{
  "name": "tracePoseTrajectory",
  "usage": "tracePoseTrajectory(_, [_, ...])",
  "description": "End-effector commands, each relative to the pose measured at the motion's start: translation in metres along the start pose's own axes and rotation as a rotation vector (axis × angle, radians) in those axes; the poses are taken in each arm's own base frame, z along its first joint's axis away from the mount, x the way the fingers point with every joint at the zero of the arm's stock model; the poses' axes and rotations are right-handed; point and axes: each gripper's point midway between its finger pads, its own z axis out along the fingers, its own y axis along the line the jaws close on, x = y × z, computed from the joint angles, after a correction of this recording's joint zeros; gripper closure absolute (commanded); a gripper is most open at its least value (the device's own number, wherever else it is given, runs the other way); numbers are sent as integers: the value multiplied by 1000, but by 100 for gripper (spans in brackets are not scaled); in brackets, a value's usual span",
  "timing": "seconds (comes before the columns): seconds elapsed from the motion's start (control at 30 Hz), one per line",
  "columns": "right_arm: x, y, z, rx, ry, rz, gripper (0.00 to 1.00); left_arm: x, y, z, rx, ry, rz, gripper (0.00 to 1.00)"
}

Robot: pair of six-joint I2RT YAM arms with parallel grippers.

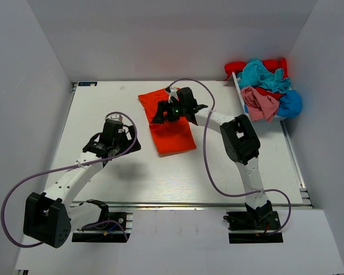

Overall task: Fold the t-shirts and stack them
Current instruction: Fold the folded rectangular tshirt in 1/3 of the way

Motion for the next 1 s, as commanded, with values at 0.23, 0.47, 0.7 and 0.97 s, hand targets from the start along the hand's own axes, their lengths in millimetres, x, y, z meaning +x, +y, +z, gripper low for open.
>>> tracePoseTrajectory(0.23, [-40,-39,2,264,-178,214,10,-8,-4,-21,45,-52,-9,0])
tracePoseTrajectory(0.47, [-55,-20,-14,214,-174,116,10,-6,-16,-21,105,-43,-1,0])
tracePoseTrajectory(0.7, [-81,43,-58,45,-212,-33,10,-2,-42,-9,222,0,29,0])
tracePoseTrajectory(0.97, [-22,5,-127,289,-168,52,10,21,-83,25,386,117,90,0])
